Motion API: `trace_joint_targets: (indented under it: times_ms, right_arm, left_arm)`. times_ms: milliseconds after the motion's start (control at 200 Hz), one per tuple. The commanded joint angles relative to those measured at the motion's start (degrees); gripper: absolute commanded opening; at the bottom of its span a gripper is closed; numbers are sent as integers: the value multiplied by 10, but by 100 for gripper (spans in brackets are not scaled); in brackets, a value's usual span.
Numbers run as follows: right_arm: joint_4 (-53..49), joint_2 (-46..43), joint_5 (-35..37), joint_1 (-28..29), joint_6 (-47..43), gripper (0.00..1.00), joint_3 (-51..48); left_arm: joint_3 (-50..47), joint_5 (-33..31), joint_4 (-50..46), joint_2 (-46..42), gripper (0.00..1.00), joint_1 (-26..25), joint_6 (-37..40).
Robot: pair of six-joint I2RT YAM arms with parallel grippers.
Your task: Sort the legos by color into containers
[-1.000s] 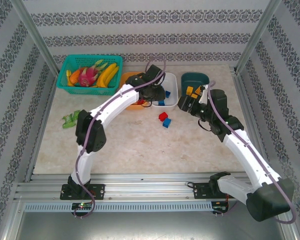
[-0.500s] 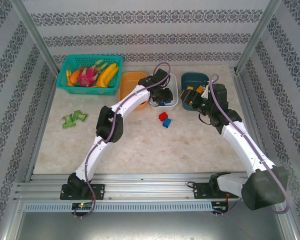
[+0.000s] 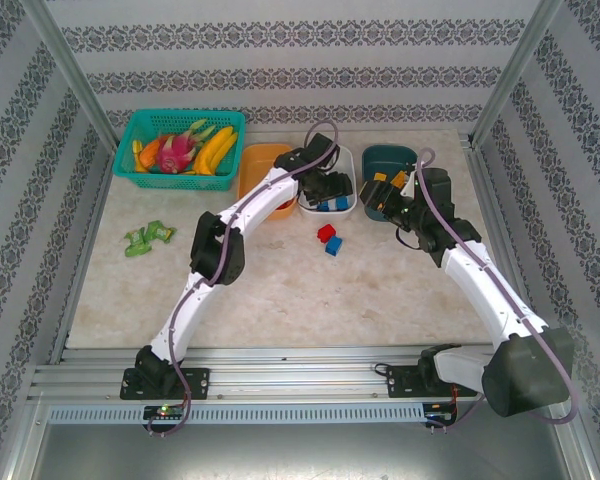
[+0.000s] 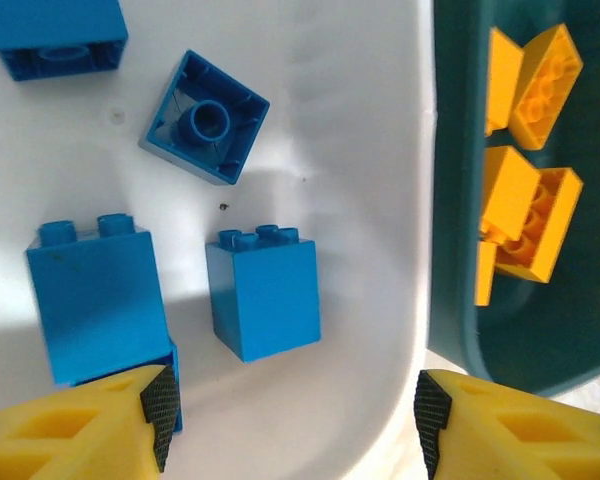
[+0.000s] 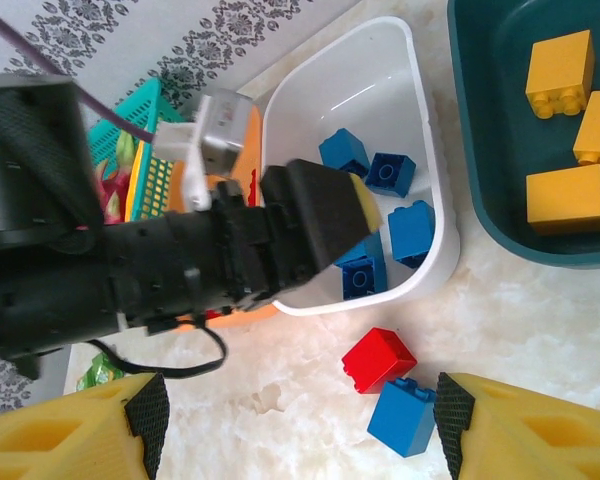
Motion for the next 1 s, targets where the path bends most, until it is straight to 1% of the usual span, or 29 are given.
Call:
trace_joint_targets:
  times_ms: [0,100,190,280,340,365,435,560,694,734,769,839,994]
  right_arm:
    - [-16,-18,-10,-7,-17,73,-4]
    - [-32,-42,-8,-6,-26,73,-23]
    - [-30,-69,-17,-3,-29,73,-55]
    - [1,-100,-42,0,-30,73,-102]
    - [39,-122,-62,1,-31,74,-145]
    - [54,-130,-67,3,-28,76,-163]
    - [82,-148,-76,2,-16,77,-204]
    - [82,-159,-81,1,-6,78,-231]
    - [72,-175,-78,1,-2,78,-234]
    - [67,-179,-77,1,-4,78,-232]
    - [61,-182,-77,0,-7,78,-229]
    - [47,-183,-81,-2,-15,78,-224]
    - [36,-187,-86,-7,-18,78,-220]
  left_arm:
    - [-55,-48,-39,-107,68,-2,-45]
    - [-185,-79,-10,-190,73,-13,-87]
    - [-306,-69,36,-249,76,-21,-138]
    - [-394,-63,80,-280,77,-30,-181]
    - [-433,-60,115,-286,77,-37,-203]
    - [-442,-59,125,-284,77,-40,-211]
    - [-447,-60,140,-269,77,-48,-217]
    - [-404,-86,104,-222,79,-65,-192]
    - [-376,-101,97,-184,80,-73,-196]
    - [-368,-109,99,-177,83,-74,-198]
    - [-359,-117,95,-171,83,-75,-199]
    - [-341,-124,94,-159,84,-76,-200]
    - [-287,-140,49,-123,81,-79,-212]
